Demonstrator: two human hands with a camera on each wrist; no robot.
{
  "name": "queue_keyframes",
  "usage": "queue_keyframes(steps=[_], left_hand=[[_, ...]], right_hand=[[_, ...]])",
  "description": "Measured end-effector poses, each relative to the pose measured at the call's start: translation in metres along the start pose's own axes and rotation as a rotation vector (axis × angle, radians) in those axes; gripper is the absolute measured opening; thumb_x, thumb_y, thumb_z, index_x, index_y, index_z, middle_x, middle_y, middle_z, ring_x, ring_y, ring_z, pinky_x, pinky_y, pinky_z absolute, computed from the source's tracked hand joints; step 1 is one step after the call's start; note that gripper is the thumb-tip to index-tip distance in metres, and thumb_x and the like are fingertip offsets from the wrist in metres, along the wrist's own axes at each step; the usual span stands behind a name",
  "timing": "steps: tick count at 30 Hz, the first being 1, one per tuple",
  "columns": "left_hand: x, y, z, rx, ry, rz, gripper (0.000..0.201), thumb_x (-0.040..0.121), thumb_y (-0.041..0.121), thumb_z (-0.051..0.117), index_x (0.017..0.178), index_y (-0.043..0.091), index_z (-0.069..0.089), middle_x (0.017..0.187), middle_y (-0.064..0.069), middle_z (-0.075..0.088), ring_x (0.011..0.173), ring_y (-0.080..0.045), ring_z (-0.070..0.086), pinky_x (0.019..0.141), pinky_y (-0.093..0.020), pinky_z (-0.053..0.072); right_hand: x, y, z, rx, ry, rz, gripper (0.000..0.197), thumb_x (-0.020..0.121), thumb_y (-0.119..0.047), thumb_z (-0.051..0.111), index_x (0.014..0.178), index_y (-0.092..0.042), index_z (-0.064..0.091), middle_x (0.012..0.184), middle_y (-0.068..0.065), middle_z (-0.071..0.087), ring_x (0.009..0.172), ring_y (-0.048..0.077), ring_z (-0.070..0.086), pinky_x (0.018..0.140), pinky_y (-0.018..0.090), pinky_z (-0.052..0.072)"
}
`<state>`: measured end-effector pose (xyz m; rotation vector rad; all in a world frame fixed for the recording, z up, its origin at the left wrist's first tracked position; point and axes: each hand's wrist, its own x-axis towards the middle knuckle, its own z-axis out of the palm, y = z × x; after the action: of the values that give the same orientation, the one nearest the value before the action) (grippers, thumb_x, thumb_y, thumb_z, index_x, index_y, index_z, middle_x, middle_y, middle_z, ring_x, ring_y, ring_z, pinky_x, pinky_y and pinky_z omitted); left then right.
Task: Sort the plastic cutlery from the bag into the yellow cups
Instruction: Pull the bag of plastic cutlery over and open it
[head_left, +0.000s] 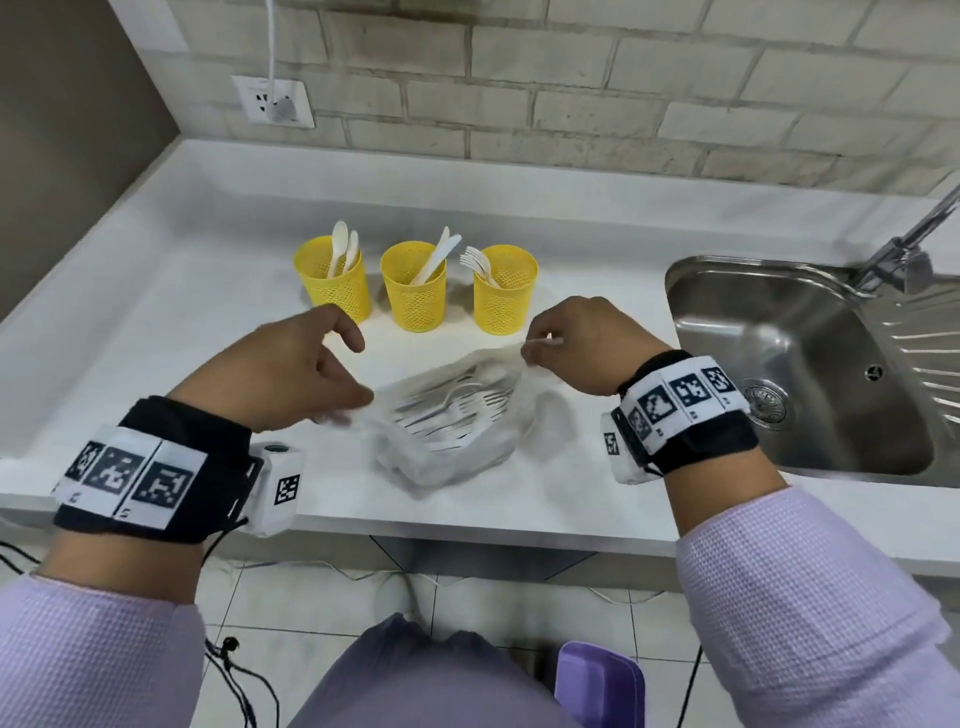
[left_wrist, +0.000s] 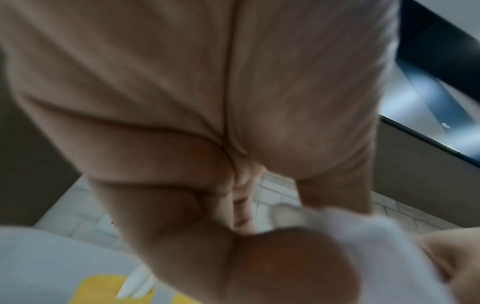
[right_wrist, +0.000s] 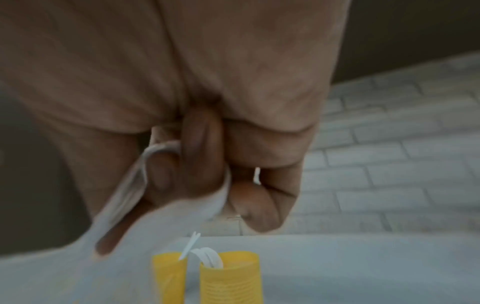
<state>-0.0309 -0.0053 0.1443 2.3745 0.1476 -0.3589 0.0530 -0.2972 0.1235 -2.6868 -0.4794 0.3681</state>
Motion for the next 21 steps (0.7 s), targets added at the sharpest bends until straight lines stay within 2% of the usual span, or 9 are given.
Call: queue_keyframes(steps=[3,6,8,12,14,16,18,20,21], left_hand=[[-0.004,-0.009,0.007,0.030,-0.105,-0.046,0.048,0.073,0.031,0.092,0.107,0.038,0.060,0.081,0.004,0.078,0.063,-0.012,0.072,0.069,-0.033,0.056],[0.001,-0.022,0.012,0.310,-0.105,-0.085,0.020,0.077,0.031,0.088,0.088,0.037,0.072,0.075,0.006,0.074,0.068,-0.009,0.068,0.064,-0.030,0.049],[0.007,-0.031,0.016,0.267,-0.004,-0.089,0.013,0.086,0.028,0.079,0.074,0.026,0.076,0.068,0.003,0.074,0.069,-0.015,0.068,0.069,-0.034,0.054],[0.012,-0.039,0.027,-0.732,0.162,-0.138,0.014,0.098,0.014,0.066,0.097,0.002,0.075,0.092,-0.012,0.079,0.077,-0.017,0.075,0.070,-0.023,0.062],[0.014,-0.038,0.028,-1.168,0.117,-0.172,0.023,0.102,0.009,0.057,0.091,0.003,0.076,0.093,-0.011,0.077,0.080,-0.015,0.077,0.073,-0.025,0.063],[0.017,-0.038,0.030,-1.419,0.064,-0.194,0.034,0.101,0.009,0.054,0.077,0.006,0.079,0.086,-0.008,0.077,0.081,-0.013,0.077,0.075,-0.031,0.064],[0.020,-0.040,0.033,-1.610,0.031,-0.237,0.007,0.078,0.003,0.078,0.072,0.005,0.078,0.079,-0.004,0.074,0.075,-0.011,0.076,0.074,-0.037,0.065],[0.023,-0.047,0.040,-1.822,-0.022,-0.245,0.044,0.039,-0.010,0.095,0.075,0.001,0.072,0.072,-0.002,0.067,0.061,-0.011,0.068,0.069,-0.039,0.065],[0.026,-0.051,0.043,-1.914,-0.034,-0.255,0.054,0.032,-0.016,0.092,0.077,0.001,0.068,0.068,-0.001,0.061,0.055,-0.011,0.061,0.067,-0.036,0.064]], right_hand=[[-0.001,0.010,0.006,0.238,0.143,-0.017,0.023,0.098,-0.015,0.055,0.081,-0.019,0.070,0.083,-0.009,0.059,0.081,0.013,0.059,0.068,0.021,0.041],[-0.003,0.013,0.019,0.640,0.263,0.126,0.023,0.097,-0.011,0.050,0.079,-0.016,0.065,0.085,0.000,0.071,0.081,0.024,0.071,0.079,0.037,0.054],[-0.008,0.009,0.027,0.992,0.252,0.216,0.018,0.100,-0.009,0.048,0.086,-0.008,0.061,0.087,0.012,0.074,0.077,0.026,0.073,0.077,0.045,0.059],[-0.013,0.006,0.041,1.571,0.217,0.234,0.013,0.104,-0.007,0.051,0.095,-0.004,0.060,0.093,0.016,0.077,0.089,0.032,0.074,0.083,0.046,0.059],[-0.012,0.008,0.049,1.764,0.246,0.199,0.016,0.105,-0.005,0.049,0.095,-0.001,0.062,0.092,0.016,0.076,0.089,0.029,0.074,0.078,0.042,0.060],[-0.010,0.011,0.057,1.877,0.261,0.178,0.022,0.106,-0.005,0.046,0.094,-0.001,0.063,0.089,0.014,0.077,0.089,0.025,0.074,0.076,0.036,0.060],[-0.009,0.013,0.063,1.987,0.237,0.153,0.022,0.106,-0.005,0.045,0.094,-0.002,0.063,0.084,0.011,0.077,0.089,0.023,0.074,0.077,0.034,0.060],[-0.008,0.018,0.067,2.097,0.218,0.133,0.023,0.103,-0.002,0.045,0.086,-0.004,0.061,0.073,0.006,0.071,0.080,0.020,0.073,0.076,0.030,0.060],[-0.007,0.019,0.069,2.135,0.222,0.144,0.024,0.100,0.001,0.046,0.081,-0.005,0.061,0.067,0.004,0.066,0.071,0.016,0.070,0.075,0.028,0.058]])
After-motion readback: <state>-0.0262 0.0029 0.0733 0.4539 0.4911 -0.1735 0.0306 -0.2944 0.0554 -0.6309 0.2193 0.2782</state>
